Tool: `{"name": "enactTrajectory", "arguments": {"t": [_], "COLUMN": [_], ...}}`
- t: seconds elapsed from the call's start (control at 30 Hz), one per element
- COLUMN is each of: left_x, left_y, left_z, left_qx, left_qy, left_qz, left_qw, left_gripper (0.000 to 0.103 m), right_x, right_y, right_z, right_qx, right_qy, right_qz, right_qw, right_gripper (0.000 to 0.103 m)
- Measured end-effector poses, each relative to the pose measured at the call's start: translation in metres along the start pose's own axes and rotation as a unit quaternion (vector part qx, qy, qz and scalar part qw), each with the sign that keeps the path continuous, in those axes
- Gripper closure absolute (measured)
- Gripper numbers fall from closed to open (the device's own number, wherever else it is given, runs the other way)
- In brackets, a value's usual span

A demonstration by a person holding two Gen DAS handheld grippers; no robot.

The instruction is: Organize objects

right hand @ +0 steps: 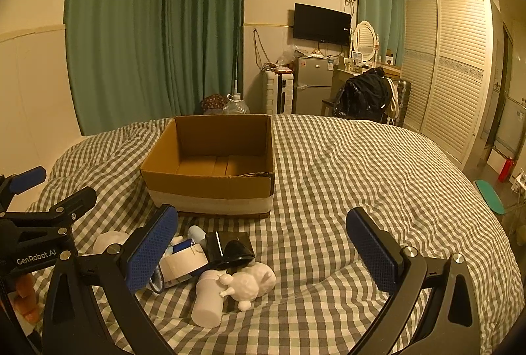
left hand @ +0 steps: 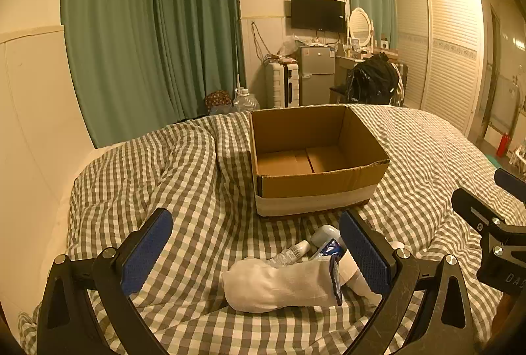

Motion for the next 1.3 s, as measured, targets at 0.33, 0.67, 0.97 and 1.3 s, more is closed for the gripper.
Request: {"name": "enactTrajectory", "arguments": {"t": [0.33, 0.67, 0.97, 1.3], "left_x": [-0.001, -0.004, -0.007, -0.012], "left_y": [0.001, 0.000, 0.001, 0.006], "left_z": [-0.001, 0.003, 0.004, 0.004], "left_qx": [0.009, 0.033, 0.032, 0.033], "left_qy": [-0.002, -0.013, -0.014, -0.014], "left_qz": [0.003, 0.006, 0.009, 0.017], "left_qw": [1.0000, 0.9993, 0.9993, 0.9992], "left_gripper": [0.000, 0.000, 0.000, 0.000], "right_x": [0.000, -0.001, -0.003, -0.004], "right_y": [0.000, 0.001, 0.001, 0.001], "right_z": [0.000, 0.001, 0.003, 0.003], "right_qx": [0.001, 0.004, 0.004, 0.004], "right_qy": [0.001, 0.001, -0.001, -0.004], "right_qz": [0.001, 0.003, 0.005, 0.006], "right_qw": [1.000, 1.000, 1.000, 1.000], "right_gripper": [0.000, 0.000, 0.000, 0.000]}}
Point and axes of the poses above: each gripper's, at about its wrist camera, not at the fingertips, and y roughly the way its jaws point, z to its left, x to its top, the point moved 8 cm from there along y, roughly the way its jaws point, and after that the axes turned 2 degrees about -z, right-handed, at the moved point
